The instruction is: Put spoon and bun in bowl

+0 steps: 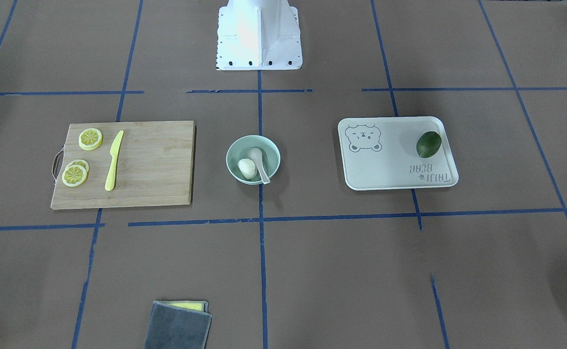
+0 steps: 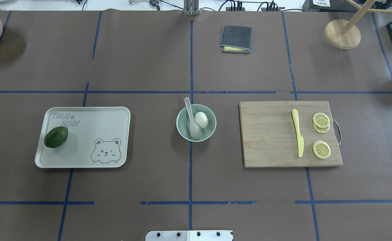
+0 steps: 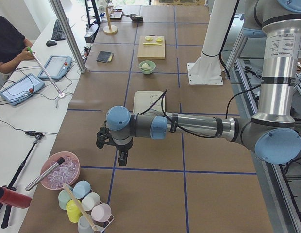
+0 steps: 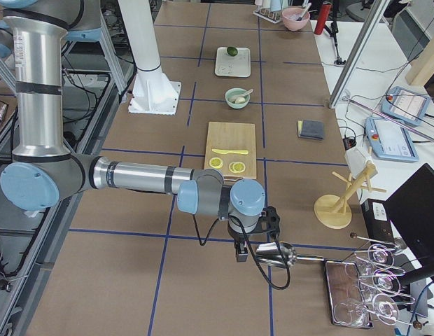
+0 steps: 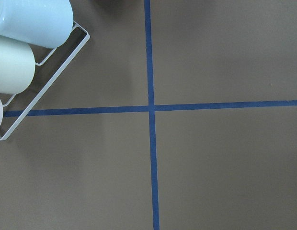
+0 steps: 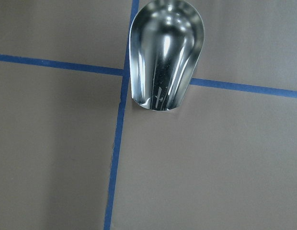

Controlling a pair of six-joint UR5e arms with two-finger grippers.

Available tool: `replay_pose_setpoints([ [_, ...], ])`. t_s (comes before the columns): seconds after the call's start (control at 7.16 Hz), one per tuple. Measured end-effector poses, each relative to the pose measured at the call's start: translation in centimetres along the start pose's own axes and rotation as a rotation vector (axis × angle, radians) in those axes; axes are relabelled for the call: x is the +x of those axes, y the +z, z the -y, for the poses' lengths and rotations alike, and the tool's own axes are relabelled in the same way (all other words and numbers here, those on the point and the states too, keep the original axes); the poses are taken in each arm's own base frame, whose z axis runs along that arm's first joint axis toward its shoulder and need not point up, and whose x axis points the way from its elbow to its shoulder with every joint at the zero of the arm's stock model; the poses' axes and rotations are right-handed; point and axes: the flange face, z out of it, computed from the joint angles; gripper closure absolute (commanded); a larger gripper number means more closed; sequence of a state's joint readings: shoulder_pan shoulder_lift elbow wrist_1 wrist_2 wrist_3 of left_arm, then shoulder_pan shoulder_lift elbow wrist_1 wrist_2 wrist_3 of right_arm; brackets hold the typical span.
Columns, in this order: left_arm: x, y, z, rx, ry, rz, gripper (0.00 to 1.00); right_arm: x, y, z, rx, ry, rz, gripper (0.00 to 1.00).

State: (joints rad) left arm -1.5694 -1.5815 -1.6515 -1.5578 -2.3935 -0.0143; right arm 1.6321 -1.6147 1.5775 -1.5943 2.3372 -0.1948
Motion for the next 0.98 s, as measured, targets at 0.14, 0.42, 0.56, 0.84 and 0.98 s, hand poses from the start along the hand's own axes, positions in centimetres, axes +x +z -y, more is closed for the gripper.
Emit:
replay_pose_setpoints([
  [0.14,-0.09,0.09,-0.01,-0.002,-0.001,0.0,0.0,-0.02,-0.02,0.02,0.001,0.027,0.0,0.0],
  [0.42,-0.25,0.23,-0.05,-0.004,-0.002,0.001,0.0,-0.16,-0.24,0.24,0.019,0.107,-0.005,0.0],
  [0.56,-0.31,0.29,-0.07,-0.005,-0.003,0.001,0.0,-0.22,-0.32,0.33,0.028,0.124,-0.006,0.0],
  [0.84,-0.39,0.36,-0.11,-0.007,-0.003,0.001,0.0,-0.22,-0.29,0.26,0.032,0.134,-0.005,0.0],
  [0.98,-0.39,0.36,-0.11,-0.007,-0.003,0.001,0.0,-0.21,-0.28,0.24,0.033,0.136,-0.005,0.0],
])
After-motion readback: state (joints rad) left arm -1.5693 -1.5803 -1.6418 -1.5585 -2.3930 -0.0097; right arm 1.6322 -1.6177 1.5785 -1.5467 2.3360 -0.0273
